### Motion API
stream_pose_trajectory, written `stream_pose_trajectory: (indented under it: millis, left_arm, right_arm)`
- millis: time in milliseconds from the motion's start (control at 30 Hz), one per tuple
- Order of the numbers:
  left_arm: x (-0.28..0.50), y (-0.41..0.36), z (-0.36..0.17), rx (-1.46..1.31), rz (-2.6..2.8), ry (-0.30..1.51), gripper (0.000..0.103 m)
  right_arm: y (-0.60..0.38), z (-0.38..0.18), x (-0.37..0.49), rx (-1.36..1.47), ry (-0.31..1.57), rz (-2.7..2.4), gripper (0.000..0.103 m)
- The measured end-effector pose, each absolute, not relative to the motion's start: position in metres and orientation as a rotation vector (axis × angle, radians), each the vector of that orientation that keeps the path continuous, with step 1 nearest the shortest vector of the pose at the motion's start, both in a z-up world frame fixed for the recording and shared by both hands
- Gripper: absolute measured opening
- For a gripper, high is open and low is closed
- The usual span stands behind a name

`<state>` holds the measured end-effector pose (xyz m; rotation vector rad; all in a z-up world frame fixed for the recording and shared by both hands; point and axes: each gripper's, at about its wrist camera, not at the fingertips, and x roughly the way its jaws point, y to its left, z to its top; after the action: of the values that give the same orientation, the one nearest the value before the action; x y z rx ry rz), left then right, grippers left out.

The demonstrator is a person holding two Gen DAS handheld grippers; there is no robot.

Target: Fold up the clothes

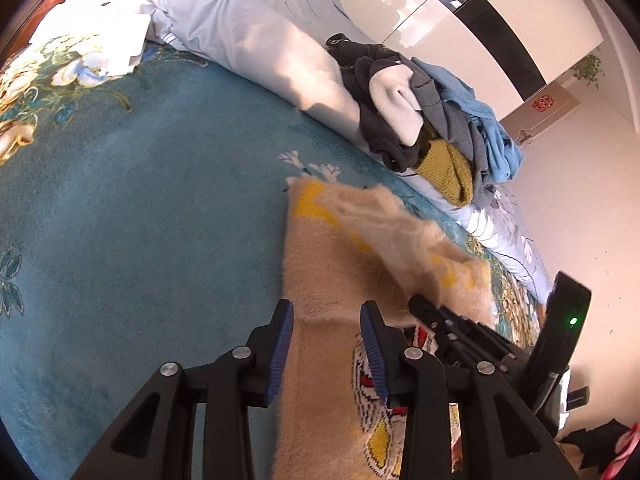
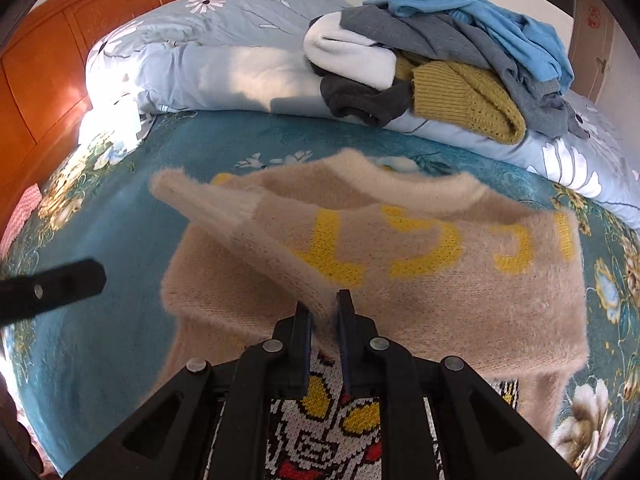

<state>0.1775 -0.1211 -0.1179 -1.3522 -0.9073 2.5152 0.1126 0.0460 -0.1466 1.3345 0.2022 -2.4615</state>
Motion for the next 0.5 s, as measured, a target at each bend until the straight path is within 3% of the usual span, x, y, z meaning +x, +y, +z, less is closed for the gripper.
stream_pose_trajectory:
  millis: [167,267,500]
  left_arm:
    - [0.160,-0.115,-0.104,-1.297,2.526,-0.929,0.043]
    - [0.152,-0.111,-0.095,-1.258,2.536,-0.916,0.043]
    - [0.136,-0.077,-0.106,-1.298,2.477,-0.825,0.044]
  right_arm:
    - [0.050,-0.145,0.121,1.327,0.130,-2.410,0.025]
    - [0.059,-0.140,0.127,1.314,0.054,-2.373,0.039]
    - [0.112,-0.112,0.138,1.247,-0.183,-2.348,0.042]
